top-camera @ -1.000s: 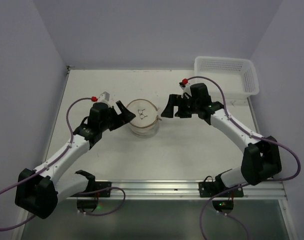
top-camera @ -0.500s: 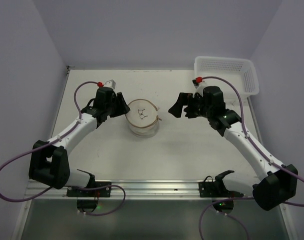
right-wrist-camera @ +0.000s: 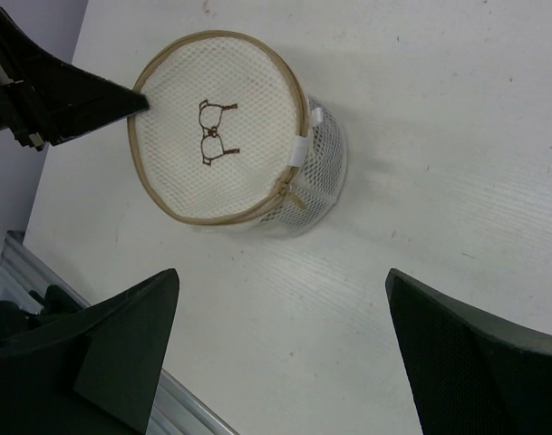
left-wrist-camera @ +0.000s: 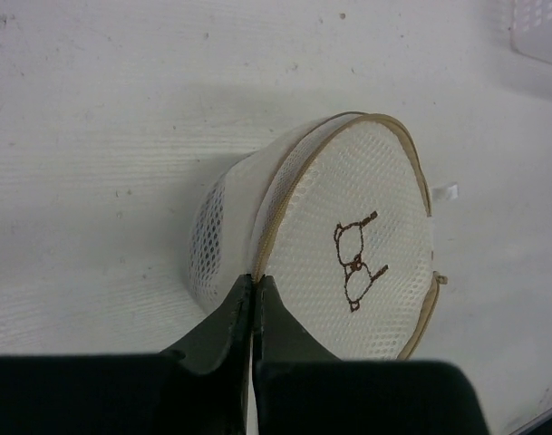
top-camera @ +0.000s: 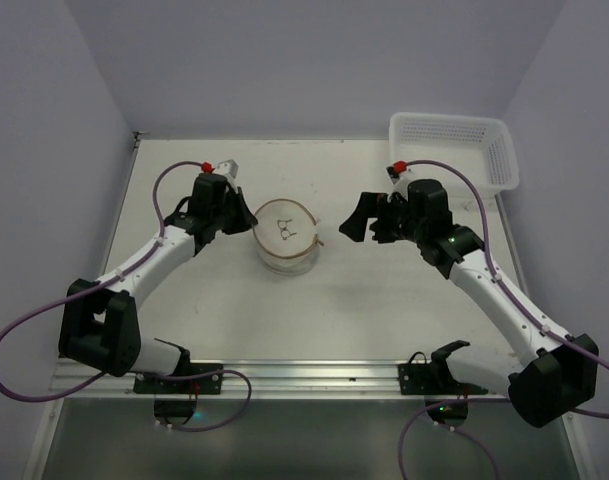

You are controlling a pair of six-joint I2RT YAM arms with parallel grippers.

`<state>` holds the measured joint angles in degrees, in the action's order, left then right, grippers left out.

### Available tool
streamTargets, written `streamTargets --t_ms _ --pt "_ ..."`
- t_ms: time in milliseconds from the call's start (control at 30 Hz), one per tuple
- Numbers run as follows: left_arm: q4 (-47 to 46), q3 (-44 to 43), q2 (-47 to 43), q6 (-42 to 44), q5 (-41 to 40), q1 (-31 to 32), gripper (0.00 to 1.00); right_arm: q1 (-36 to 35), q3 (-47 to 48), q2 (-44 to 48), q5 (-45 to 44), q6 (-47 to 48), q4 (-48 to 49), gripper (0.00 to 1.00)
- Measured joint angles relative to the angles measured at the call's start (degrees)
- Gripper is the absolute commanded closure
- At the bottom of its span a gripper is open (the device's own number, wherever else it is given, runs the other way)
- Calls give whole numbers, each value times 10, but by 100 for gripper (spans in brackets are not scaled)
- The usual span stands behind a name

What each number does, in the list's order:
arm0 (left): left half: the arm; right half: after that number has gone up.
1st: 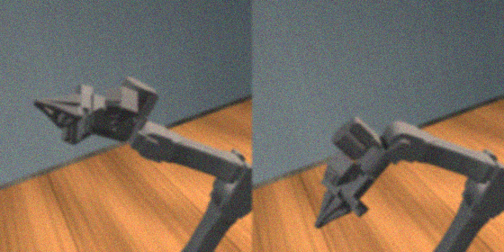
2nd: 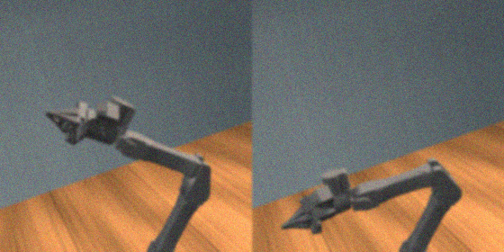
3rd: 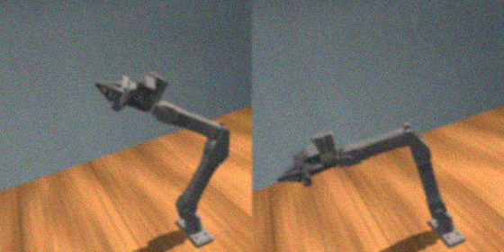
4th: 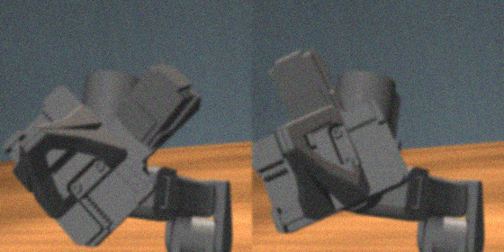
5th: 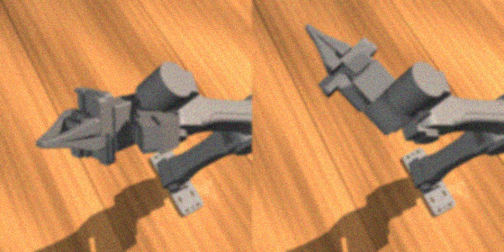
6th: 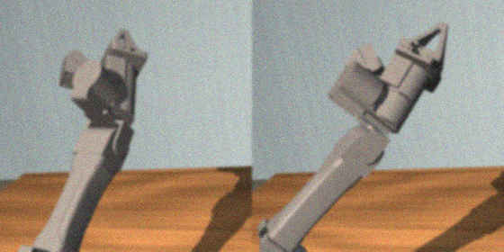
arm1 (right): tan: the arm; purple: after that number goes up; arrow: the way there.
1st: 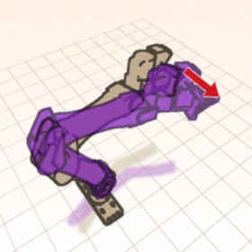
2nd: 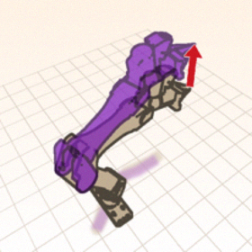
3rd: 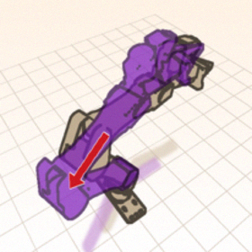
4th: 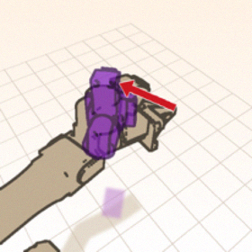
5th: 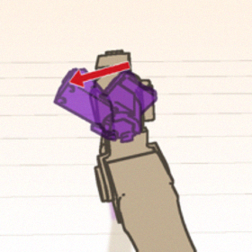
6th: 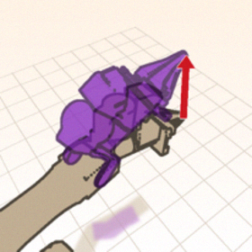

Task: Unzip the laundry bag and remove the bra

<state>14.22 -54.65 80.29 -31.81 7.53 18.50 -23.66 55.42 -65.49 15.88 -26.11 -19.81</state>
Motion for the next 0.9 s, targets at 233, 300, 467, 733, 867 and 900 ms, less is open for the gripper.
streamTargets --t_ms 233,300,467,733,867,900 --pt "1 -12 -3 12 -2 23 97 0 -14 22 -4 -8 0 3" --pt "0 -25 -6 17 -4 43 96 0 -17 33 -10 -9 0 3" --pt "-4 -55 -13 35 -9 109 91 0 -26 83 -35 -15 0 3" --pt "-16 -74 -13 70 -21 241 73 0 -51 198 -109 -24 0 1" --pt "-21 -94 2 90 -27 301 59 0 -62 249 -141 -24 -1 1" --pt "-25 -101 10 93 -28 313 58 0 -65 259 -149 -24 -1 1"
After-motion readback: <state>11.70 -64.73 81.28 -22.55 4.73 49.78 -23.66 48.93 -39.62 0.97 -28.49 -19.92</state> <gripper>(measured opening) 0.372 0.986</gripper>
